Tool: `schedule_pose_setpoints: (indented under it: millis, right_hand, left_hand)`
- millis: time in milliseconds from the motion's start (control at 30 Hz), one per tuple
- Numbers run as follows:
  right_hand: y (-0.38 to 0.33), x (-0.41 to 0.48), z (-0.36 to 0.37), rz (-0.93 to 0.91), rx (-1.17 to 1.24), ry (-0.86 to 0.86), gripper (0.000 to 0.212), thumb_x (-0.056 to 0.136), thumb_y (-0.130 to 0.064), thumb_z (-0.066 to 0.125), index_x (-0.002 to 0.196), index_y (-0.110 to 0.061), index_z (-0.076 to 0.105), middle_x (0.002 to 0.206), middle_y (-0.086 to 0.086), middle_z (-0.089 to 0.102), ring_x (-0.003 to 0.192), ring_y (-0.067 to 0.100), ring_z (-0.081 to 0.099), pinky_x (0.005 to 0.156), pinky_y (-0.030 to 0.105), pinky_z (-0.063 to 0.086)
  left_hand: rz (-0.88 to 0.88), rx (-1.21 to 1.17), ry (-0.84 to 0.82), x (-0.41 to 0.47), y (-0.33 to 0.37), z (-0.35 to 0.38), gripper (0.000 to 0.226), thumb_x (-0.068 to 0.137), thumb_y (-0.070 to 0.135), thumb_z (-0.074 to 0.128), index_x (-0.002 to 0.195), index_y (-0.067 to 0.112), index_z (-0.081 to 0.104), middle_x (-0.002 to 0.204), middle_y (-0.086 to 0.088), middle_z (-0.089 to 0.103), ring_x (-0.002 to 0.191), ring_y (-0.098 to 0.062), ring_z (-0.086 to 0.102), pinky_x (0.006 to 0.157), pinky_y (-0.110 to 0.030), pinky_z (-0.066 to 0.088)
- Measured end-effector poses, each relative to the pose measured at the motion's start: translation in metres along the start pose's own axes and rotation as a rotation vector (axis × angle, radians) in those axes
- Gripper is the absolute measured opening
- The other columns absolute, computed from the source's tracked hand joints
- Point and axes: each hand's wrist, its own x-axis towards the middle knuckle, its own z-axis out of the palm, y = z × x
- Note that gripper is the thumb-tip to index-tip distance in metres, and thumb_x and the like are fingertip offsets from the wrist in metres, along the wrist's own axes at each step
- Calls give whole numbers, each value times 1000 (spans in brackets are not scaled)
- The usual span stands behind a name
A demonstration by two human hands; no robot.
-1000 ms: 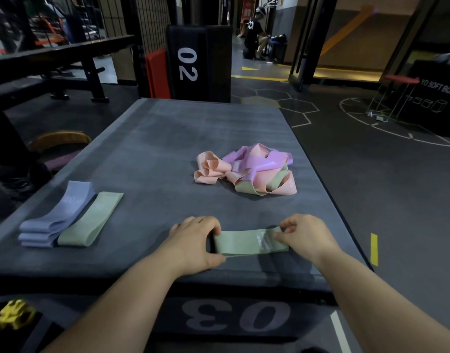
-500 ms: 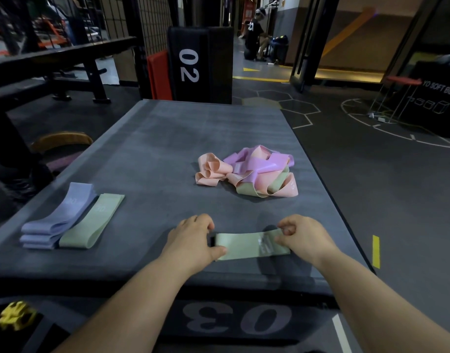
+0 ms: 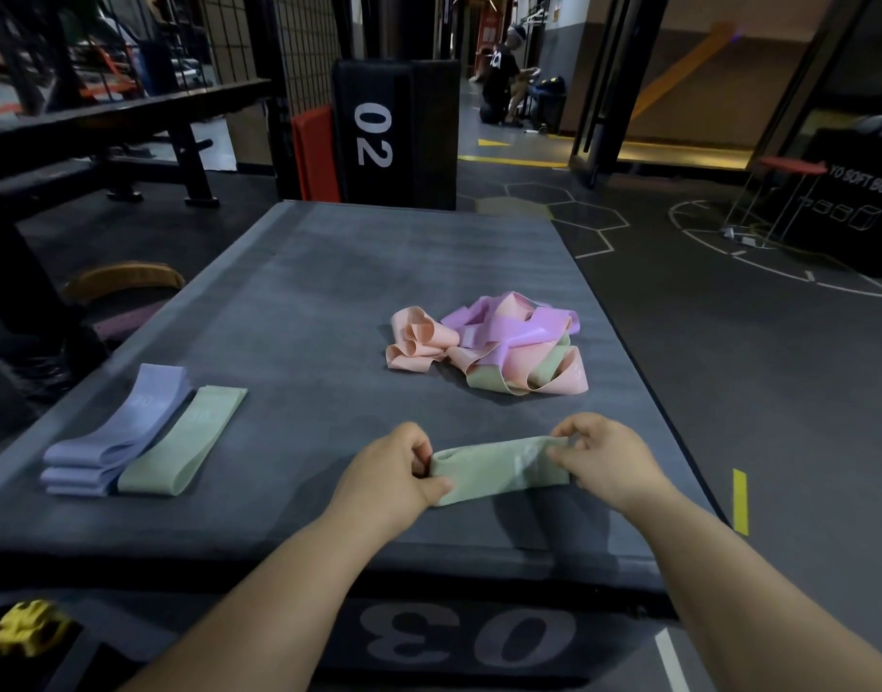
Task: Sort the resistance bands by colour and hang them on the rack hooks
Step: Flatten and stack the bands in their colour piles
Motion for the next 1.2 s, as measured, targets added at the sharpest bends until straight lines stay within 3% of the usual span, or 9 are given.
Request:
schedule_pose_setpoints:
  millis: [200, 367, 533, 700, 833, 933, 1033, 1133, 1200]
  right_hand:
    - [-4, 3, 3, 53, 274, 28, 14, 85, -6, 57, 83, -19, 62, 80, 5, 70, 78, 19, 70, 62, 27, 52]
    - [-2, 6, 5, 46, 357, 24, 6, 86, -19, 62, 80, -20, 63, 85, 6, 70, 75, 19, 68, 70, 34, 52]
    - [5, 9, 12, -24, 214, 40, 14, 83, -19, 68, 80, -26, 56, 72, -3, 63, 64, 15, 51, 63, 29, 43]
    - [8, 10, 16, -77, 118, 66, 18, 87, -17, 64, 82, -31, 52, 73, -6, 58, 67, 14, 50, 62, 28, 42]
    - [9, 8, 16, -106, -100, 49, 14, 91, -19, 59, 93, -30, 50, 88, -10, 57, 84, 15, 55, 73, 30, 45]
    - [9, 9, 17, -113, -232, 62, 16, 89, -22, 59, 93, -34, 49, 96, -9, 56, 96, 19, 55, 88, 36, 47]
    - [9, 8, 18, -131, -257, 71, 19, 87, -21, 59, 101, -32, 53, 107, -8, 53, 107, 21, 52, 95, 41, 44]
    - [12, 7, 20, -201, -288, 55, 45, 87, -15, 55, 129, -33, 50, 132, -10, 49, 123, 19, 47, 103, 41, 39]
    - [13, 7, 22, -270, -357, 25, 58, 90, -10, 49, 142, -34, 40, 147, -15, 40, 136, 15, 37, 111, 39, 32]
  left_hand:
    - [158, -7, 91, -3, 4, -6, 25, 76, 29, 75, 73, 35, 50, 79, 15, 60, 76, -4, 56, 66, -21, 42]
    - [355, 211, 54, -6, 5, -3, 15, 77, 16, 64, 84, 28, 59, 75, 16, 49, 74, -4, 43, 62, -7, 29]
    - [440, 291, 2, -4, 1, 3, 15, 76, 13, 59, 85, 25, 57, 85, 13, 53, 81, -9, 47, 67, -24, 30]
    - [468, 276, -25, -2, -1, 9, 19, 78, 12, 57, 89, 28, 59, 94, 14, 57, 94, -10, 50, 79, -28, 38]
    - [480, 302, -80, -6, -2, 10, 22, 81, 18, 52, 97, 30, 61, 104, 16, 56, 105, -6, 46, 86, -25, 32]
    - [460, 301, -67, -7, 0, 12, 12, 85, 32, 53, 93, 29, 62, 99, 16, 56, 102, -7, 47, 87, -26, 34]
    - [414, 310, -46, -7, 3, 15, 23, 90, 48, 51, 89, 28, 61, 94, 14, 55, 97, -7, 46, 86, -28, 35]
    - [378, 329, -23, -9, 6, 19, 21, 90, 51, 53, 86, 30, 55, 94, 15, 51, 97, -6, 43, 83, -25, 30]
    - [373, 317, -3, -11, 7, 22, 17, 90, 48, 54, 96, 32, 54, 103, 17, 50, 106, -6, 42, 86, -23, 28]
